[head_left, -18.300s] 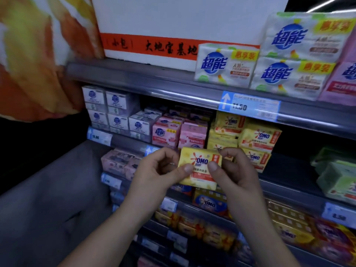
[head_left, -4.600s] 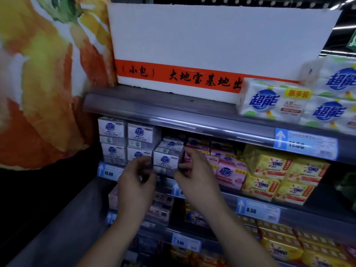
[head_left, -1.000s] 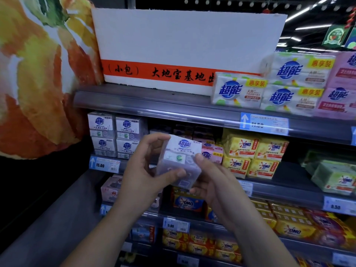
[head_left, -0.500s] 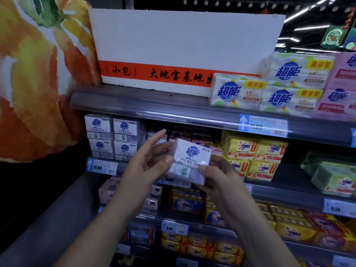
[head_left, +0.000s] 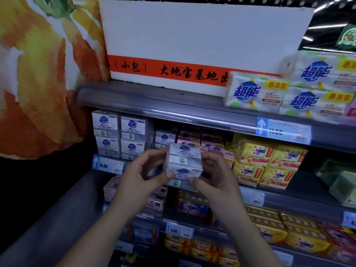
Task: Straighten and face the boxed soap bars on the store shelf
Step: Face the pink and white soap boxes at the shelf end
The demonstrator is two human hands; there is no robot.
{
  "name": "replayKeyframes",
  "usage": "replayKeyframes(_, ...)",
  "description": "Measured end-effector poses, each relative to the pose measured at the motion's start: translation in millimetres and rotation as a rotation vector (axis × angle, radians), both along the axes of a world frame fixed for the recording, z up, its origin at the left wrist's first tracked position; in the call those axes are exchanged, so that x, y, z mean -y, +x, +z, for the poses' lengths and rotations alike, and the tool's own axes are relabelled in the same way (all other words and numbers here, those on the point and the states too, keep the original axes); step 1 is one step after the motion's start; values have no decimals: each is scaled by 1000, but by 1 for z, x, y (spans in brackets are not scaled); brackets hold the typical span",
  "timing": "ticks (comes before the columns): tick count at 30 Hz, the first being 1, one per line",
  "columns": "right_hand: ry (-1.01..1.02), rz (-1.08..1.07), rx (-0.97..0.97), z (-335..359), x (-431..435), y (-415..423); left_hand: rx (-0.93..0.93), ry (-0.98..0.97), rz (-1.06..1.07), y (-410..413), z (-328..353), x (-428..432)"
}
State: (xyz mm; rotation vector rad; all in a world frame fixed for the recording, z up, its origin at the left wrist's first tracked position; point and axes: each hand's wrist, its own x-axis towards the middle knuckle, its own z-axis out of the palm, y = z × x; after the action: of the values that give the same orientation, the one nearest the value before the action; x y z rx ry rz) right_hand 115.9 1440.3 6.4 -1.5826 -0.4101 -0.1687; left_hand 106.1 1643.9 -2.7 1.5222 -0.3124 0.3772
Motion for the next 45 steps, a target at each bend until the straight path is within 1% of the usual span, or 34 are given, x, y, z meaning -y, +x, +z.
replayKeyframes(3,-102,-102,55,3,-21,12,10,51,186,9,-1,-11)
replayKeyframes(5,-142,-103,45,7,-35,21,-6,66,274,18,-3,-15)
replayKeyframes(8,-174,-68,37,7,-49,32,-6,37,356,28,-9,-22)
replayKeyframes(11,-186,-31,-4,4,-57,37,7,47,415,36,-13,-29)
replayKeyframes(16,-238,-1,-73,-7,-59,40,18,197,498,50,-22,-27)
replayKeyframes(21,-281,-44,-47,-9,-58,34,32,301,514,57,-22,-22)
replayKeyframes(26,-261,-150,-54,-15,-55,35,64,270,545,63,-22,-16)
replayKeyframes(30,-260,-155,-71,-17,-54,34,94,262,605,70,-25,-12)
replayKeyframes(36,-270,-144,-68,-17,-59,34,108,329,690,75,-28,-12)
replayKeyframes(40,-268,-141,-45,-14,-64,36,131,400,698,74,-29,-13)
replayKeyframes(45,-243,-131,-8,-7,-76,41,171,409,640,65,-24,-21)
